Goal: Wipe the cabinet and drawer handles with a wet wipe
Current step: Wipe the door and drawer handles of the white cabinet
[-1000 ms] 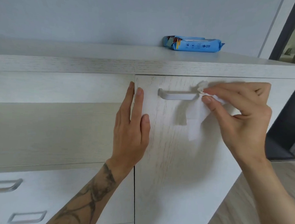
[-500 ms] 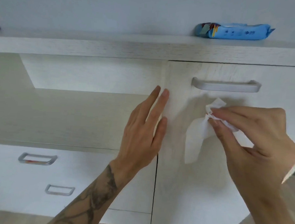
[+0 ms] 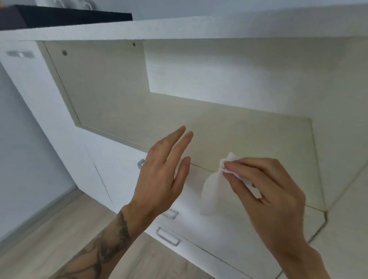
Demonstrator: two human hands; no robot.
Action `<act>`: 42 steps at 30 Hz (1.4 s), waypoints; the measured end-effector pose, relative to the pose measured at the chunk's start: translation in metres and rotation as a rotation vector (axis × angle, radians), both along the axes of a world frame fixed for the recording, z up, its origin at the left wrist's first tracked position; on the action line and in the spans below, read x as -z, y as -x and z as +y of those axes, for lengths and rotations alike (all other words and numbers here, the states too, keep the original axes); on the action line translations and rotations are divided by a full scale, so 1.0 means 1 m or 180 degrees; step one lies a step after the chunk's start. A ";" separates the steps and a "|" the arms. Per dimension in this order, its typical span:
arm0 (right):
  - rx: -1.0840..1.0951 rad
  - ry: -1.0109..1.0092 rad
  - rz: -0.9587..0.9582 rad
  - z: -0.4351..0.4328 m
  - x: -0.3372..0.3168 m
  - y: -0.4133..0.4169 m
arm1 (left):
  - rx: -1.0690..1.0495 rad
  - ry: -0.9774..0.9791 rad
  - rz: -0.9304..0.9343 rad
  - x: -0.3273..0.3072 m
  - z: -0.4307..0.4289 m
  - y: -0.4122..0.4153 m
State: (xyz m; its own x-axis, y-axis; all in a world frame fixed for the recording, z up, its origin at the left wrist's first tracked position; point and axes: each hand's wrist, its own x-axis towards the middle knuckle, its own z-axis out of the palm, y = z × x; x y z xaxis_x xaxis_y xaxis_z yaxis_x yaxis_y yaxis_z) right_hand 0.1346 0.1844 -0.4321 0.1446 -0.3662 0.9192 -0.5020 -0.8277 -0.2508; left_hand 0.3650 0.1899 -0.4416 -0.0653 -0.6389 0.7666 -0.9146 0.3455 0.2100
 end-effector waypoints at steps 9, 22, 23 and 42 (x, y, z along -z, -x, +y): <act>0.0586 -0.0109 0.0140 -0.012 0.046 -0.097 | 0.0230 0.0164 -0.0064 0.032 -0.028 -0.131; 0.2232 -0.0619 0.0373 0.032 0.075 -0.175 | 0.1179 0.0729 -0.0429 0.084 -0.092 -0.207; 0.2287 -0.0670 0.0394 0.034 0.075 -0.177 | 0.1188 0.0765 -0.0415 0.085 -0.094 -0.208; 0.1763 -0.0479 0.0170 0.012 0.092 -0.191 | 0.0832 0.1189 -0.0431 0.101 -0.108 -0.212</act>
